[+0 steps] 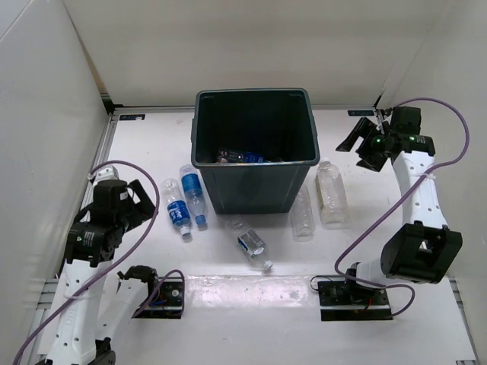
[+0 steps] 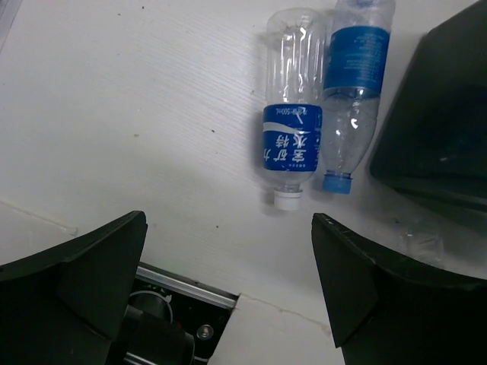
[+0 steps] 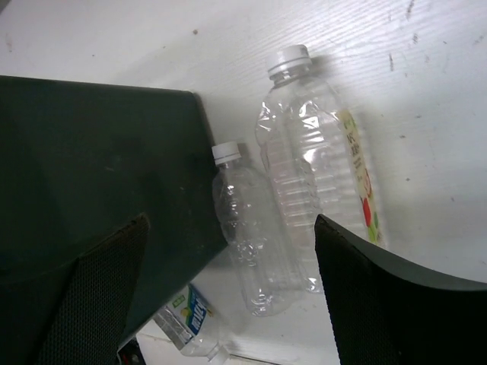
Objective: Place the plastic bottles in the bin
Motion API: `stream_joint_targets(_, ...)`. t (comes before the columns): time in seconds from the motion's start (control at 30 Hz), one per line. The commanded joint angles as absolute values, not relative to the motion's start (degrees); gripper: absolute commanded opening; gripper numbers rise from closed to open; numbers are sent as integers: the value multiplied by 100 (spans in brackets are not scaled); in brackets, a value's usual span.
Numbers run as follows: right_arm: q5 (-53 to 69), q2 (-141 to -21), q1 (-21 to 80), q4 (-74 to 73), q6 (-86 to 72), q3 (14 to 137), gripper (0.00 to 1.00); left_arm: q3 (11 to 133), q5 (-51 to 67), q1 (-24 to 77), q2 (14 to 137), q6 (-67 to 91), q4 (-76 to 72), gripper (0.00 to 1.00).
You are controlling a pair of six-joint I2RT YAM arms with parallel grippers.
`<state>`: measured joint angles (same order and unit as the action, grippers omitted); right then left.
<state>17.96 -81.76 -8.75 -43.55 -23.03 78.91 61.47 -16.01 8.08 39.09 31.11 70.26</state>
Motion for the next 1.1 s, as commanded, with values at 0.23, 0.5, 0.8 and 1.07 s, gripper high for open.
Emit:
stream_joint_targets(0.23, -1428, -7348, 1503, -5081, -1128, 8833, 90, 5475, -1645, 1397, 3823, 2242, 6408, 100)
stream_joint_targets(0.5, -490, -8066, 1013, -5463, -1508, 8481, 88, 5080, -2320, 1986, 3674, 2145, 6126, 100)
stream_joint_targets(0.8, -448, -9701, 1143, -6407, -1793, 8920, 90, 4983, -2320, 2092, 3630, 2188, 6029, 100)
stream_joint_targets(1.07, -799, -10555, 1037, -6723, -1881, 9246, 90, 4931, -2303, 2101, 3665, 2215, 5985, 100)
